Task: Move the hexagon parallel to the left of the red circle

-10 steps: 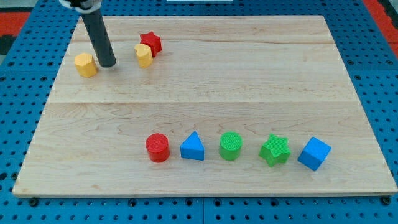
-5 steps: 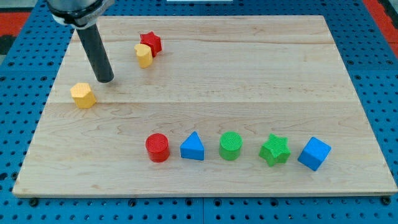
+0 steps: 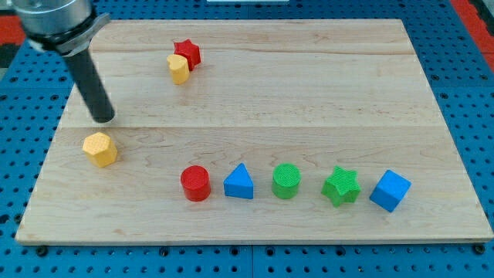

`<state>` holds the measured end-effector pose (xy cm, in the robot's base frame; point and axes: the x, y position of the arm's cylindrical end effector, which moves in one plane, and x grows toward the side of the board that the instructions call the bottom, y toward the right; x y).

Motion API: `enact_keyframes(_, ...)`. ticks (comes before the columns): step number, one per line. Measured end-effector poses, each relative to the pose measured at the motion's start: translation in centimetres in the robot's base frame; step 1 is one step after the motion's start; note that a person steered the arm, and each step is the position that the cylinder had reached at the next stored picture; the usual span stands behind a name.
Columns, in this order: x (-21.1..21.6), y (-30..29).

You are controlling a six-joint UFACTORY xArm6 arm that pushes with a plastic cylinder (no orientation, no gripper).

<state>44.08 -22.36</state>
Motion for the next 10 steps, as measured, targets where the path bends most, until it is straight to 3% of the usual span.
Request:
enact_keyframes(1,4.1,0.7)
enact_keyframes(3,0.2,0.3)
enact_keyframes(6,5.3,-1.1)
enact_keyframes(10,6.6,4.0)
